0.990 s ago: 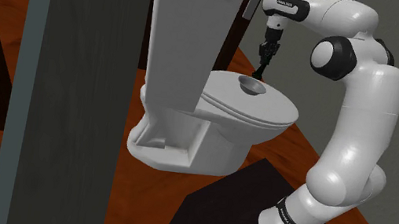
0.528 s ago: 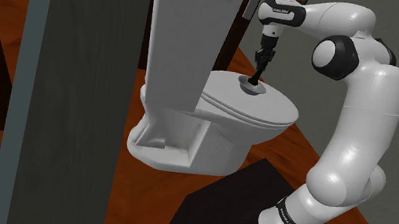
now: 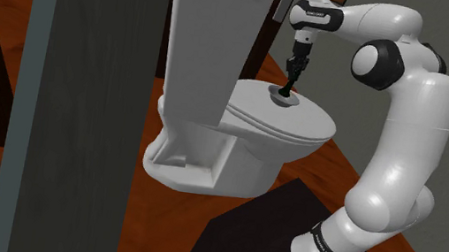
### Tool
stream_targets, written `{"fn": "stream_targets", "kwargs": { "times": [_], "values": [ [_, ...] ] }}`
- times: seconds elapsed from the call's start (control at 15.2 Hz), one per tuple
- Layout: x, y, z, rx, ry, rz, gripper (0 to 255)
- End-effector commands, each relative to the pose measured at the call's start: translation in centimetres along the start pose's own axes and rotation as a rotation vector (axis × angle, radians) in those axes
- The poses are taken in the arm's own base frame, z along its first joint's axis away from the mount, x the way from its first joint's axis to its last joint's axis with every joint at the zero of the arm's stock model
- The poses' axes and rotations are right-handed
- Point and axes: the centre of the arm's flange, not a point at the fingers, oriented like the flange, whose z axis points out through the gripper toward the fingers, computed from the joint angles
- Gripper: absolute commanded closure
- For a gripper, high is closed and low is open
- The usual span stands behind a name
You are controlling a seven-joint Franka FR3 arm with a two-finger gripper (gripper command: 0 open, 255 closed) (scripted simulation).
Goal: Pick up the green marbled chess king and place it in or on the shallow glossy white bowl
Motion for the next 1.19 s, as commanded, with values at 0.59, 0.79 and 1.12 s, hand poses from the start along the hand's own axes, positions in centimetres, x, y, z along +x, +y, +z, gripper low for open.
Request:
{"fn": "stream_targets", "kwargs": {
  "times": [0.59, 0.79, 1.12],
  "values": [
    [0.0, 0.0, -5.0, 0.000, 0.000, 0.000, 0],
    [0.0, 0.0, -5.0, 0.000, 0.000, 0.000, 0],
    [0.0, 0.0, -5.0, 0.000, 0.000, 0.000, 0]
  ]
}}
